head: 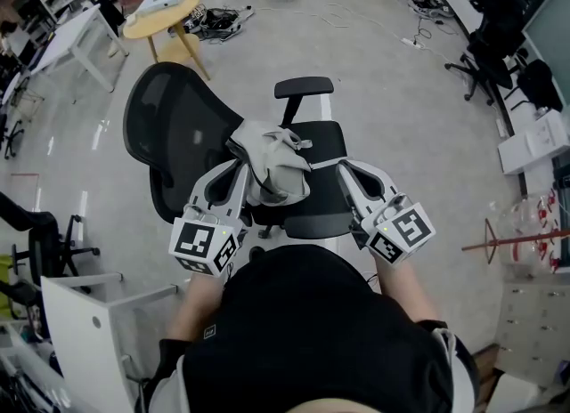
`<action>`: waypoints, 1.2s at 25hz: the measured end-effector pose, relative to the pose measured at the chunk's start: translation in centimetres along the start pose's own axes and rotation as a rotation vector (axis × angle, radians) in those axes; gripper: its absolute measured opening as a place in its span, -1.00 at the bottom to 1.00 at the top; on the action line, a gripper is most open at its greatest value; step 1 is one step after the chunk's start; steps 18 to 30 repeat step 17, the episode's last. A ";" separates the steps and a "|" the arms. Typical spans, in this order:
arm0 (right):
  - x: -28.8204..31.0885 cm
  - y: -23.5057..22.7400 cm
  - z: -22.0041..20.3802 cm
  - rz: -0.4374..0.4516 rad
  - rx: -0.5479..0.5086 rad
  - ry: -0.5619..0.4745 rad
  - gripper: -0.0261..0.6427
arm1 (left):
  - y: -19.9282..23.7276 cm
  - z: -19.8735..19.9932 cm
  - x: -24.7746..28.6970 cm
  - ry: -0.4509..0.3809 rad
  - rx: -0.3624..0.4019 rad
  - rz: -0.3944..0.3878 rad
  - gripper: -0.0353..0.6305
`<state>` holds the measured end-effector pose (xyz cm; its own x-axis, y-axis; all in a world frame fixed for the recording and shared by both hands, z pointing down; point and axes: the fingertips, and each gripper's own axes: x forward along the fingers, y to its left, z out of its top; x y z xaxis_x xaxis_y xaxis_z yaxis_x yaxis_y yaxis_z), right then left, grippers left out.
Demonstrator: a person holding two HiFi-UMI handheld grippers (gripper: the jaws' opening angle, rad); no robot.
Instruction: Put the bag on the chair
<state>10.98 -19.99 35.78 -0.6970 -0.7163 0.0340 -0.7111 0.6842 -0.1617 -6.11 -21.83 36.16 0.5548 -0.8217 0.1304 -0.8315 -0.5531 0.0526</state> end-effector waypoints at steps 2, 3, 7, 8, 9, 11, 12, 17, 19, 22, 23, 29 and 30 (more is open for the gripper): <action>-0.1 -0.2 -0.3 -0.002 0.010 0.005 -0.84 | 0.0 -0.2 0.1 0.008 -0.004 0.000 -0.79; 0.0 -0.4 -0.4 -0.005 0.016 0.005 -0.84 | 0.1 -0.3 0.2 0.011 -0.005 -0.001 -0.78; 0.1 -0.8 -0.8 -0.015 0.040 0.002 -0.84 | 0.3 -0.6 0.7 0.022 -0.009 -0.012 -0.79; 0.1 -0.9 -0.8 -0.016 0.042 0.002 -0.84 | 0.3 -0.5 0.9 0.021 -0.010 -0.015 -0.78; 0.1 -1.0 -0.8 -0.017 0.044 0.003 -0.84 | 0.3 -0.5 1.0 0.020 -0.011 -0.018 -0.79; -0.1 -1.3 -0.8 -0.021 0.049 0.001 -0.84 | 0.2 -0.4 1.3 0.016 -0.011 -0.024 -0.78; -0.2 -1.5 -0.8 -0.025 0.051 -0.001 -0.84 | 0.2 -0.4 1.4 0.014 -0.010 -0.025 -0.78; 0.3 -2.1 -0.8 -0.039 0.051 -0.010 -0.84 | 0.8 -0.5 1.4 0.004 -0.012 -0.027 -0.79; 0.3 -2.1 -0.8 -0.039 0.051 -0.010 -0.84 | 0.8 -0.5 1.4 0.004 -0.012 -0.027 -0.79; 0.3 -2.1 -0.8 -0.039 0.051 -0.010 -0.84 | 0.8 -0.5 1.4 0.004 -0.012 -0.027 -0.79; 0.3 -2.1 -0.8 -0.039 0.051 -0.010 -0.84 | 0.8 -0.5 1.4 0.004 -0.012 -0.027 -0.79; 0.3 -2.1 -0.8 -0.039 0.051 -0.010 -0.84 | 0.8 -0.5 1.4 0.004 -0.012 -0.027 -0.79; 0.3 -2.1 -0.8 -0.039 0.051 -0.010 -0.84 | 0.8 -0.5 1.4 0.004 -0.012 -0.027 -0.79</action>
